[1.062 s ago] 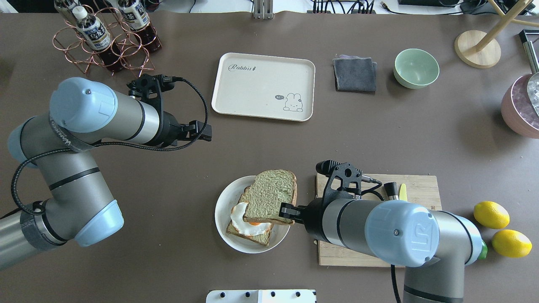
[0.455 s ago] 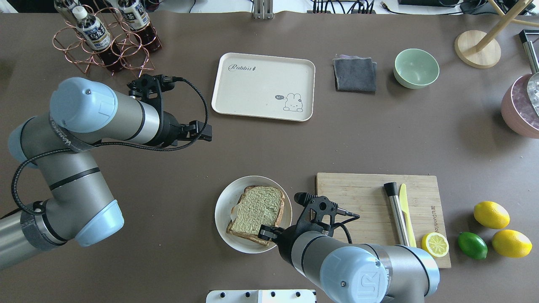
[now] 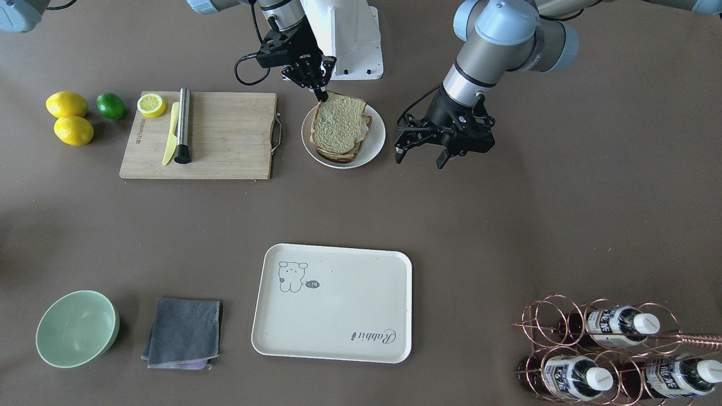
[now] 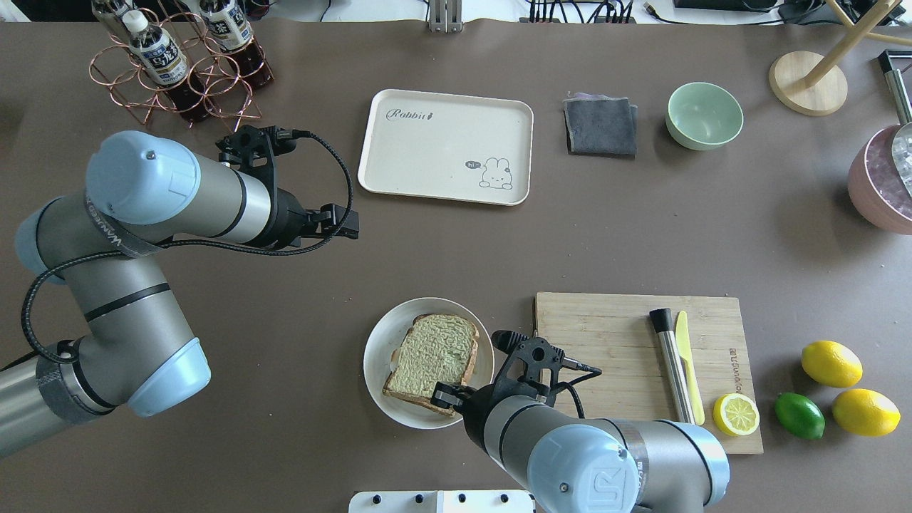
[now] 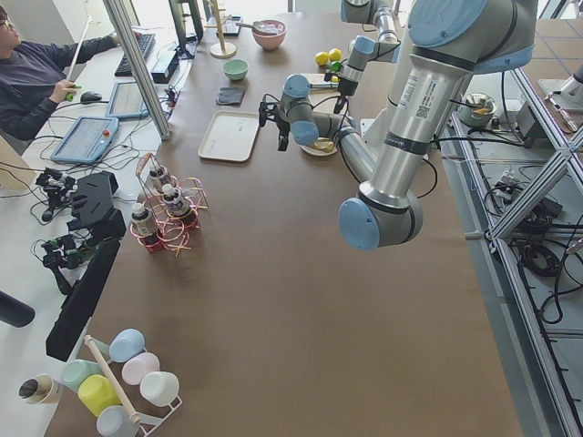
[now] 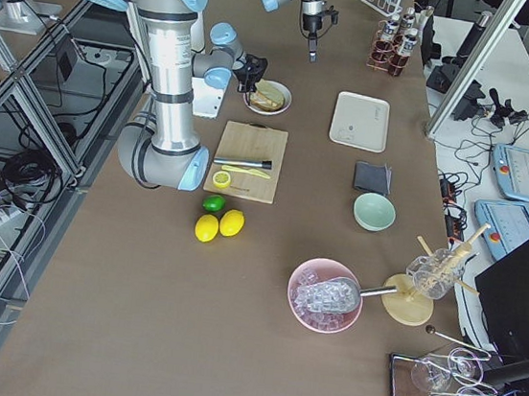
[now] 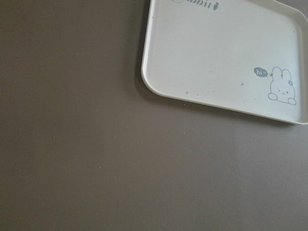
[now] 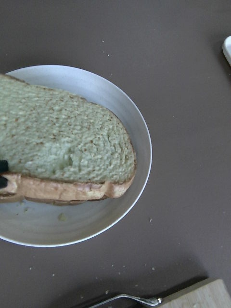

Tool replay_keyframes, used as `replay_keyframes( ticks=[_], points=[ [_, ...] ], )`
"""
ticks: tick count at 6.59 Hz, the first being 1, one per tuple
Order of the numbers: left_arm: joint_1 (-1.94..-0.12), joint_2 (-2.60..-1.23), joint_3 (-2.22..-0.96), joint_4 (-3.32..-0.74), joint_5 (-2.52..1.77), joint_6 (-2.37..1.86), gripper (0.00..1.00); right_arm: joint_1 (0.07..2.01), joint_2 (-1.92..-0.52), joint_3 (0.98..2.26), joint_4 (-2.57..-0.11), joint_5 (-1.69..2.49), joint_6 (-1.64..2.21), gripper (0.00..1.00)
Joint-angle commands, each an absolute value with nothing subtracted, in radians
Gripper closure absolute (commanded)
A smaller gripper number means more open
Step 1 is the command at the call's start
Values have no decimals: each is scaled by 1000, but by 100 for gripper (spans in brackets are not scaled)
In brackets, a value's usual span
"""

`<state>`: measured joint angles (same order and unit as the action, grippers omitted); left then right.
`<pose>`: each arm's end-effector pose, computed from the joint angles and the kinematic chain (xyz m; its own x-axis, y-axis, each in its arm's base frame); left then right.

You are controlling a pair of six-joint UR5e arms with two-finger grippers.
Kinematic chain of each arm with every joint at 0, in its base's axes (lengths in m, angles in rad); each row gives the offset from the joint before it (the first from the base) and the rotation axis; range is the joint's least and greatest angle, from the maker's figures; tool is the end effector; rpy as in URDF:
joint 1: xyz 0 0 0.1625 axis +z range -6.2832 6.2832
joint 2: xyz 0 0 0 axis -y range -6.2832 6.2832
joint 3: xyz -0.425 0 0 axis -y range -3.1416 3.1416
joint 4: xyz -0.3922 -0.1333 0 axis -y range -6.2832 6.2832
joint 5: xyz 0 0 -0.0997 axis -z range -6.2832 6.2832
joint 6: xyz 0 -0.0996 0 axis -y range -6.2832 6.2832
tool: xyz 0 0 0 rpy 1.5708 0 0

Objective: Make sandwich and place on tray
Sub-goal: 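Lower the bread slice onto the egg and open the right gripper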

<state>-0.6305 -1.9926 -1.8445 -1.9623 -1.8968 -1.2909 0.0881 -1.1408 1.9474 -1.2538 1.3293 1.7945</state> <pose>0.4289 -0.4386 0.2546 0.4521 -0.0060 -0.8919 0.2129 0.9718 0.1014 -0.5628 -0.2074 0.2176 0.3534 0.2475 0.9021 -0.3883 0.9162 -0.0992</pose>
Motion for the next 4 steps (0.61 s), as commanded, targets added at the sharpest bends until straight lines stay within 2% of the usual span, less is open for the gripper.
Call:
replay_keyframes(
  ticks=[1, 2, 3, 4],
  points=[
    [-630, -1993, -1844, -1962, -1896, -1289, 2, 80, -1132, 1924, -1253, 1316, 1821, 100],
    [-630, -1993, -1839, -1962, -1896, -1289, 2, 71, -1132, 1916, -1253, 1298, 1821, 100],
    [-630, -1994, -1838, -1963, -1896, -1287, 2, 68, -1132, 1914, -1252, 1293, 1819, 94],
    [-632, -1994, -1836, -1963, -1898, -1287, 2, 67, -1138, 1914, -1256, 1292, 1771, 1]
  ],
)
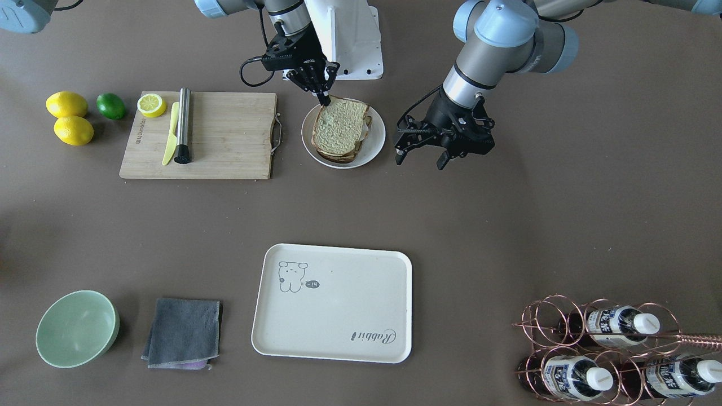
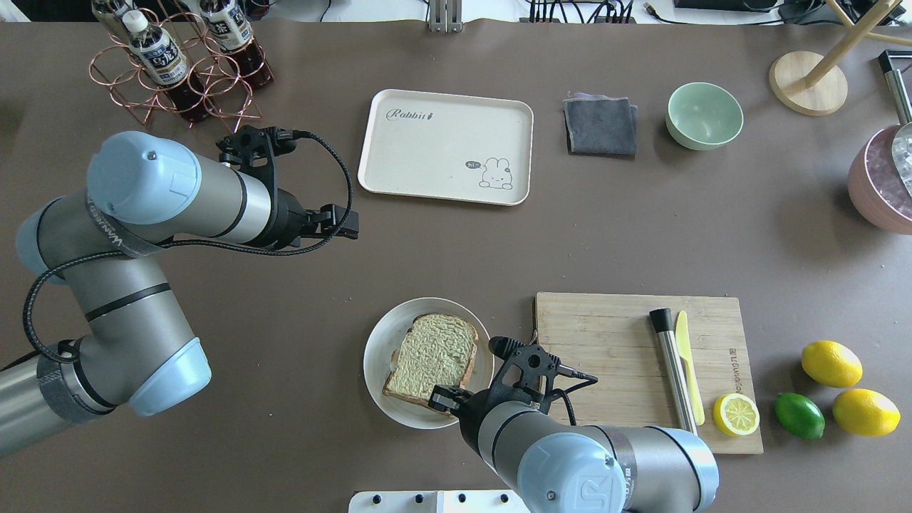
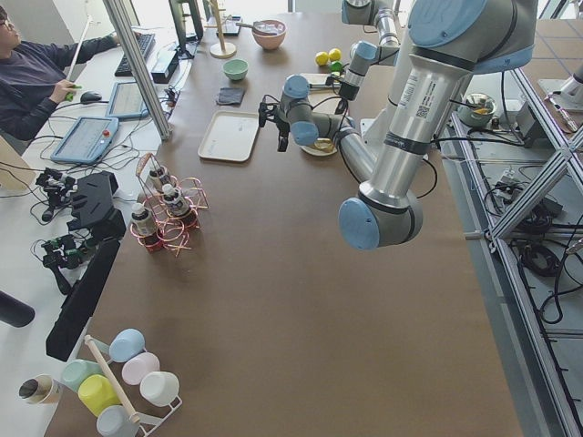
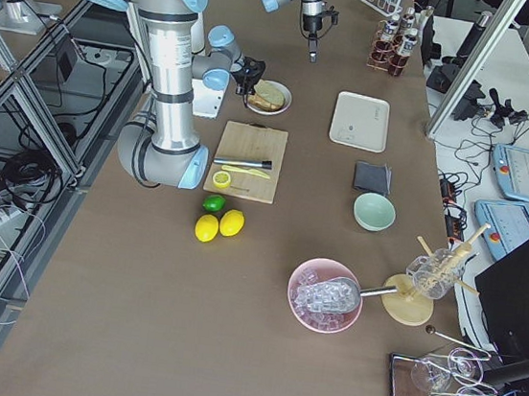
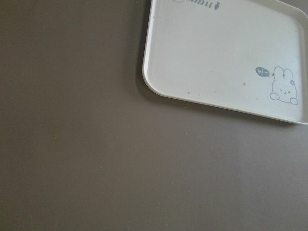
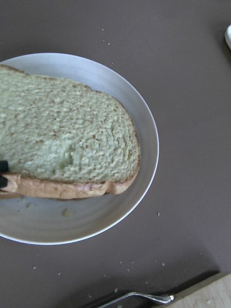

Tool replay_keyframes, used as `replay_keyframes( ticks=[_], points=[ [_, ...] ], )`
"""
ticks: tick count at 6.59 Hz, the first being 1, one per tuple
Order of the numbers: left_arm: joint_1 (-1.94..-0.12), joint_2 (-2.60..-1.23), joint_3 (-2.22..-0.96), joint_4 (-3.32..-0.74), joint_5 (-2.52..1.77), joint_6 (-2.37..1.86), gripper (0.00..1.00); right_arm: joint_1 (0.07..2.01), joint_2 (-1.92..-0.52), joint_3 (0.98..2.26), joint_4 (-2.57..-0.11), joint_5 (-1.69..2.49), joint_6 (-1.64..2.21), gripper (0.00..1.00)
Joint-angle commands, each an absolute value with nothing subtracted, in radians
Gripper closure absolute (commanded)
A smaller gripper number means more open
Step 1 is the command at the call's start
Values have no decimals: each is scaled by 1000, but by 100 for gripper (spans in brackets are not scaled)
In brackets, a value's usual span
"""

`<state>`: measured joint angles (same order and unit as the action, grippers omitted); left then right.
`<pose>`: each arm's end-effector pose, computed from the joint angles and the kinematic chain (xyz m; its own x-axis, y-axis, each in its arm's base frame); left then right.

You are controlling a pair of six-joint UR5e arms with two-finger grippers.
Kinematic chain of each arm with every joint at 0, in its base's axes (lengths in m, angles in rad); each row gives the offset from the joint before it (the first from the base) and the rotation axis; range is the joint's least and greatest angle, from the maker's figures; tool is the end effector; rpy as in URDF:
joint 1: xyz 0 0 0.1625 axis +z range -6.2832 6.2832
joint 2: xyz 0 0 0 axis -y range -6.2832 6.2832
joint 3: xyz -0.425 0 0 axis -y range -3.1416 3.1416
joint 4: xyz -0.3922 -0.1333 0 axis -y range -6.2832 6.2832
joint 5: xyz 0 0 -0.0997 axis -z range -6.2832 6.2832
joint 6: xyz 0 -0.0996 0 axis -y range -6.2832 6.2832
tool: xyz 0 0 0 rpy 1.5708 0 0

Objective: Make sandwich and place on tray
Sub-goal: 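Lower the bread slice onto the egg and open the right gripper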

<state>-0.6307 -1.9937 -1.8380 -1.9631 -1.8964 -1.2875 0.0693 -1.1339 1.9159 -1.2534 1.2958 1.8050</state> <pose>0.4304 -0.4399 0.2566 0.4562 -0.0052 -0.8898 0.2115 0.9720 0.1027 -0.5763 -0.2007 0.2259 0.3692 0.2495 0.8952 -0.4047 0.9103 -0.0868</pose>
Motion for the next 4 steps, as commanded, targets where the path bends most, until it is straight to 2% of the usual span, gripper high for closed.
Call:
replay_keyframes(
  ticks=[1, 2, 4],
  points=[
    [-632, -1994, -1836, -1963, -1896, -1287, 2, 77, -1137, 1916, -1256, 1290, 1687, 0],
    [-630, -1994, -1836, -1963, -1898, -1289, 2, 112, -1137, 1922, -1258, 1313, 1675, 0],
    [-629, -1991, -1844, -1962, -1898, -1295, 2, 307, -1149, 1924, -1259, 1531, 1556, 0]
  ],
)
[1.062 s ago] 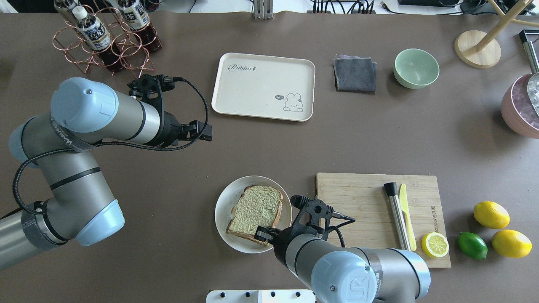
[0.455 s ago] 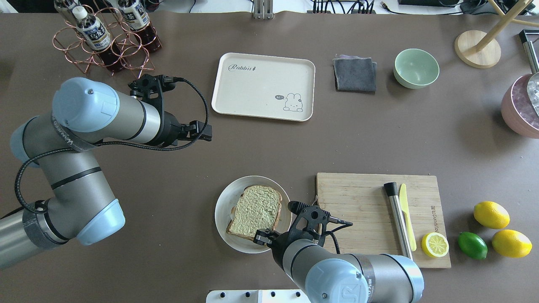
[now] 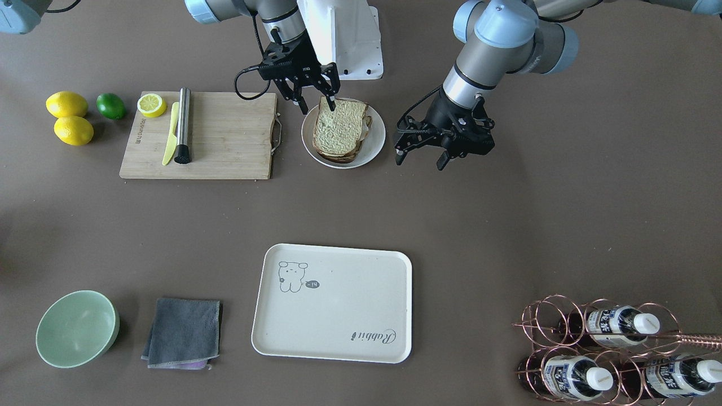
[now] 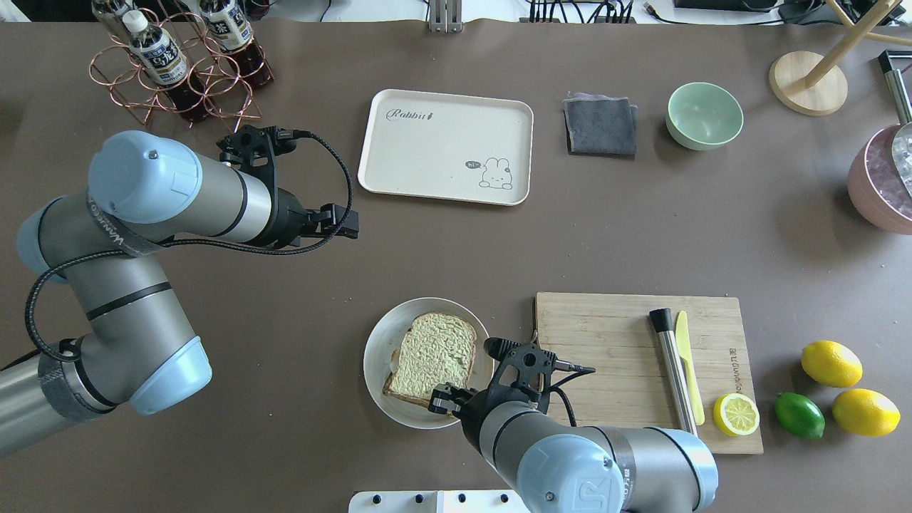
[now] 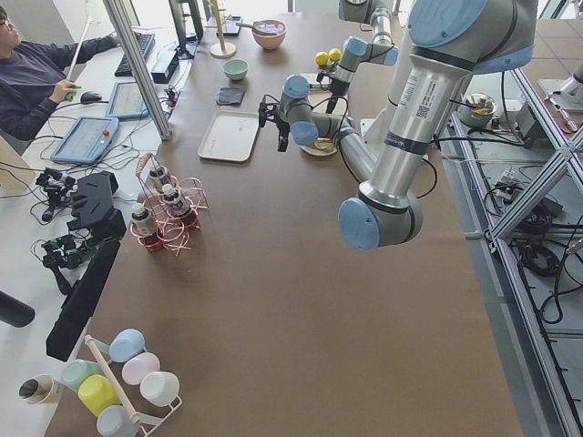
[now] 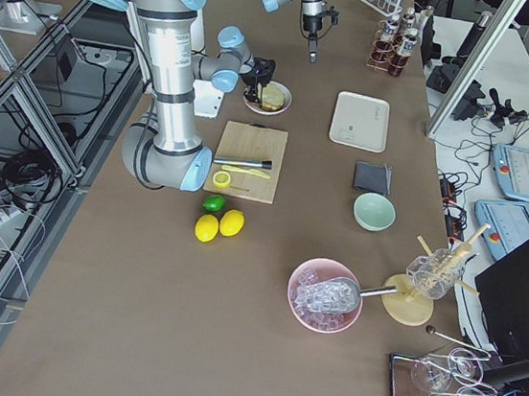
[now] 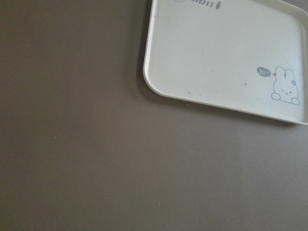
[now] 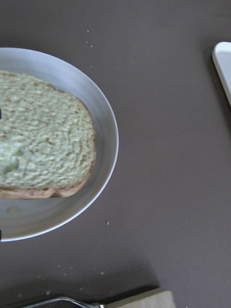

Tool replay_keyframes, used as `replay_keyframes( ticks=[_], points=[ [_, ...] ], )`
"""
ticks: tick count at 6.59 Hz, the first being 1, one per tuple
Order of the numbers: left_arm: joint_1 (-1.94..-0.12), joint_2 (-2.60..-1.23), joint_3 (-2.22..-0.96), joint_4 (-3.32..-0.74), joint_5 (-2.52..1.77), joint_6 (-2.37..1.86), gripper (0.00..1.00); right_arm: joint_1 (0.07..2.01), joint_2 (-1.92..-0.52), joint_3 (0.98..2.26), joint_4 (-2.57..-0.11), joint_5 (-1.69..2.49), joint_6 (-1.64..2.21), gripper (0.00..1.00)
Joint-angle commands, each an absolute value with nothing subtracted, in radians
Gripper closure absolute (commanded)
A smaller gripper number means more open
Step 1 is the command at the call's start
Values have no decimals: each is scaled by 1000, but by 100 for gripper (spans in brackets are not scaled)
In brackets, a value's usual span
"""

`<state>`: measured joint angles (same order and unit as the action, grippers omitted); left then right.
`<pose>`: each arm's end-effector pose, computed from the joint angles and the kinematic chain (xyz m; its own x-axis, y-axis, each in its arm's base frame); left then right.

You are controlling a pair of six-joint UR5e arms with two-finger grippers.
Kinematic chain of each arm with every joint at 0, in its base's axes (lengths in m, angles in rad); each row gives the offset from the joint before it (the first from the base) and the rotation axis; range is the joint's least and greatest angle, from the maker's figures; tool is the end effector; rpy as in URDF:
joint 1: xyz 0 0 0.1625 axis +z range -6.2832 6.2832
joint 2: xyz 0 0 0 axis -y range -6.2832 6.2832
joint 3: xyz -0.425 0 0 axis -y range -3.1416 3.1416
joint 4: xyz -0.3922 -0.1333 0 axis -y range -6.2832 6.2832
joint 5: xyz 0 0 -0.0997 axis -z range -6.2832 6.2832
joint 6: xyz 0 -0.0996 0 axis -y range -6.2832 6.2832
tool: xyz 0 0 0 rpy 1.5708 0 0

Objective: Make sandwich and place on tray
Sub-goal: 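Withdraw the right gripper from the plate while the left gripper approaches it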

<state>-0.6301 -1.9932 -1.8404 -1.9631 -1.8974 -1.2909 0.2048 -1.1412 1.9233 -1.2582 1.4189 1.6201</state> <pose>0.4301 -0.4391 0.2559 0.4539 -0.0072 -0.8910 0.2118 0.9722 0.1000 -0.5460 -0.2649 0.2290 0.4318 0.1394 0.8911 -0.3544 0.9347 0.0255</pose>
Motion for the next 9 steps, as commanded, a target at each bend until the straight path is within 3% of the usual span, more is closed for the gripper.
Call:
replay_keyframes(
  ticks=[1, 3, 6, 8, 9],
  points=[
    [-626, -1991, -1844, -1960, -1898, -1296, 2, 450, -1163, 1916, -1269, 1669, 1464, 0],
    [-577, -1987, -1844, -1960, -1893, -1337, 2, 729, -1180, 1908, -1443, 1900, 1126, 0],
    [-480, -1980, -1838, -1960, -1887, -1359, 2, 1096, -1239, 1751, -1479, 2153, 546, 0],
    [-407, -1962, -1833, -1967, -1846, -1379, 2, 1289, -1297, 1700, -1524, 2277, 223, 0],
    [-384, -1954, -1803, -2020, -1820, -1381, 7, 1349, -1296, 1704, -1620, 2286, 92, 0]
  ],
)
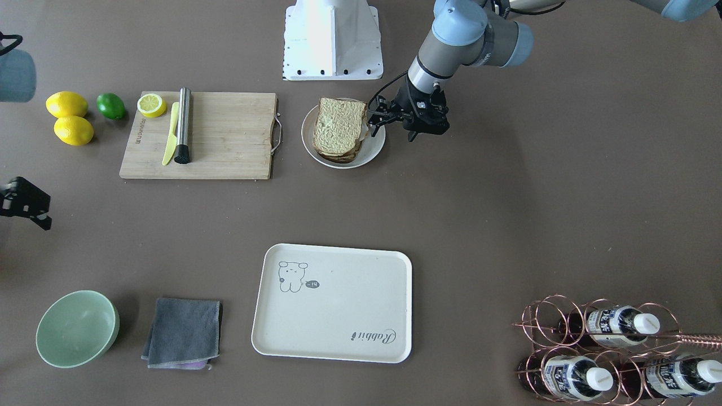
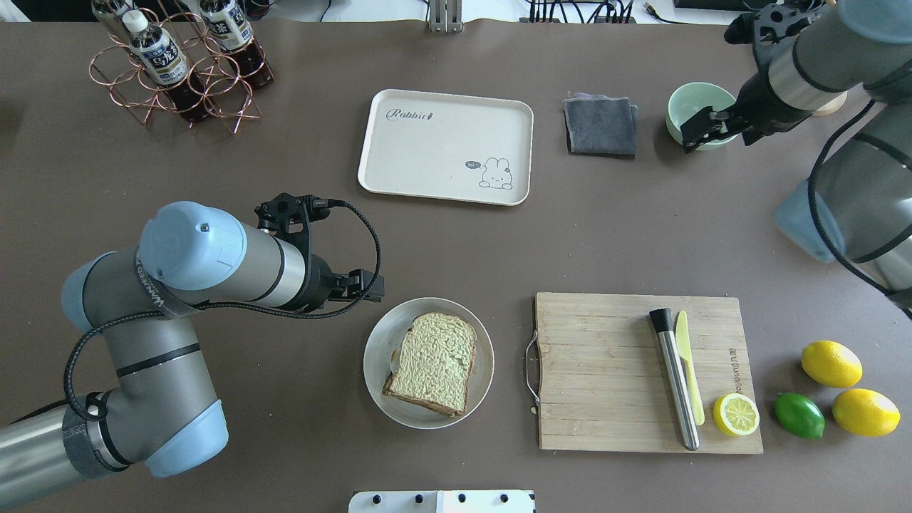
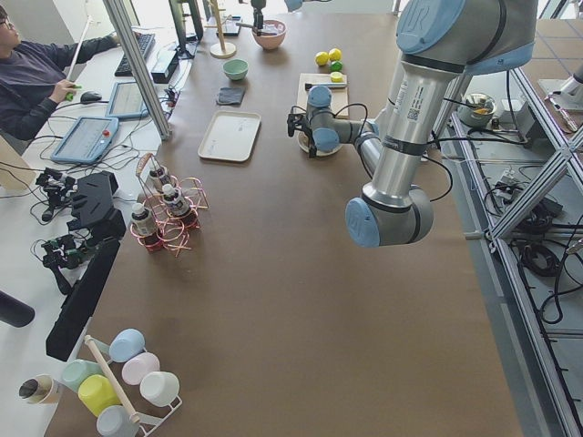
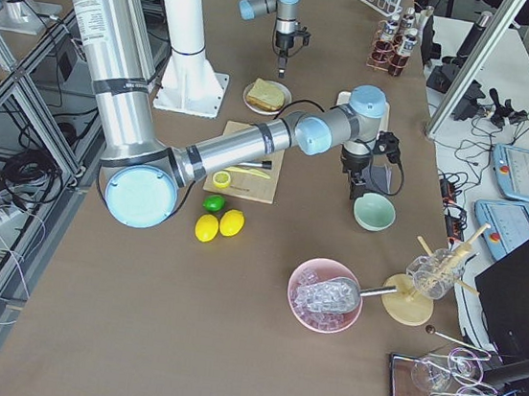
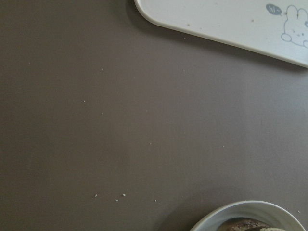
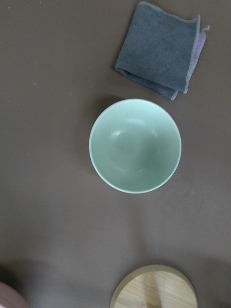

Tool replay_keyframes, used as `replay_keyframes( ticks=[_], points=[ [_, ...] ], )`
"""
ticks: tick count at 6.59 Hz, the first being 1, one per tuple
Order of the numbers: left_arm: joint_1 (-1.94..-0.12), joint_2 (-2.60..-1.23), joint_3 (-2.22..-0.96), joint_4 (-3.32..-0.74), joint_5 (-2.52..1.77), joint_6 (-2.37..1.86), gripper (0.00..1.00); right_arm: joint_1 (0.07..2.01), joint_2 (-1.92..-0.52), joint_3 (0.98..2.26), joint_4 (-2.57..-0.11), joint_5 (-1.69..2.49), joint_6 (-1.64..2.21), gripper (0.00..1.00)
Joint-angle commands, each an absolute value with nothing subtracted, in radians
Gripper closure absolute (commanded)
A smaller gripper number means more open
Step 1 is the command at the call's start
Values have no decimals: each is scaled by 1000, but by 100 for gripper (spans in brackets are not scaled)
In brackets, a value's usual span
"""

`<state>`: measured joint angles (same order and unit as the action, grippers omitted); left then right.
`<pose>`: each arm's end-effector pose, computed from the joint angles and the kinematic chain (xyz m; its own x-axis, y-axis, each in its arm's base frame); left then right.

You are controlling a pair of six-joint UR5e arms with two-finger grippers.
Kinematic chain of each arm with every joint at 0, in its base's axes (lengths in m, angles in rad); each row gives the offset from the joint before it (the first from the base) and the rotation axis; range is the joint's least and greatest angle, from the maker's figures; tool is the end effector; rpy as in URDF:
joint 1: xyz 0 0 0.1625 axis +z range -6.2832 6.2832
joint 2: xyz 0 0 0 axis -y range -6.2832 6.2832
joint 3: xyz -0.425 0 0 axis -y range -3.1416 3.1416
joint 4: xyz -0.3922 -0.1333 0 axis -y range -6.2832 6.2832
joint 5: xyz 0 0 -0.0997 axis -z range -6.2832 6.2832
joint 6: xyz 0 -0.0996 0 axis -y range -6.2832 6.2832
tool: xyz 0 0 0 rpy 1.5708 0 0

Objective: Make sandwich and place on tray
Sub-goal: 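Withdraw the right gripper from the plate while the left gripper approaches it, then grasp the rim of the white plate with the left gripper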

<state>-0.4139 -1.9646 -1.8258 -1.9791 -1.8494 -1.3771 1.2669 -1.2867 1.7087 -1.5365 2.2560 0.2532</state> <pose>0.5140 -0.3415 0.2782 0.4737 -0.0060 -0.8807 0.0777 0.9964 0.0350 -0.1126 -0.5939 0.4351 0.7018 -0.2673 0.6604 0.0959 0.9539 0.2843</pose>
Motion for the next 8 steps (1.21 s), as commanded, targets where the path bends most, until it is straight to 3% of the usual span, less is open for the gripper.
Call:
replay_keyframes(
  ticks=[1, 2, 3, 7, 8],
  points=[
    [-383, -1948, -1763, -2095, -1819, -1379, 21, 1374, -1316, 1706, -1627, 2286, 48, 0],
    [-383, -1948, -1750, -2120, -1825, -1378, 48, 1376, -1319, 1707, -1626, 2284, 48, 0],
    [-382, -1950, -1752, -2123, -1830, -1374, 59, 1376, -1321, 1709, -1625, 2284, 48, 0],
    [-345, -1951, -1747, -2125, -1830, -1370, 67, 1381, -1322, 1709, -1624, 2280, 46, 0],
    [-345, -1951, -1749, -2125, -1830, -1370, 96, 1381, -1322, 1709, -1623, 2279, 46, 0]
  ],
)
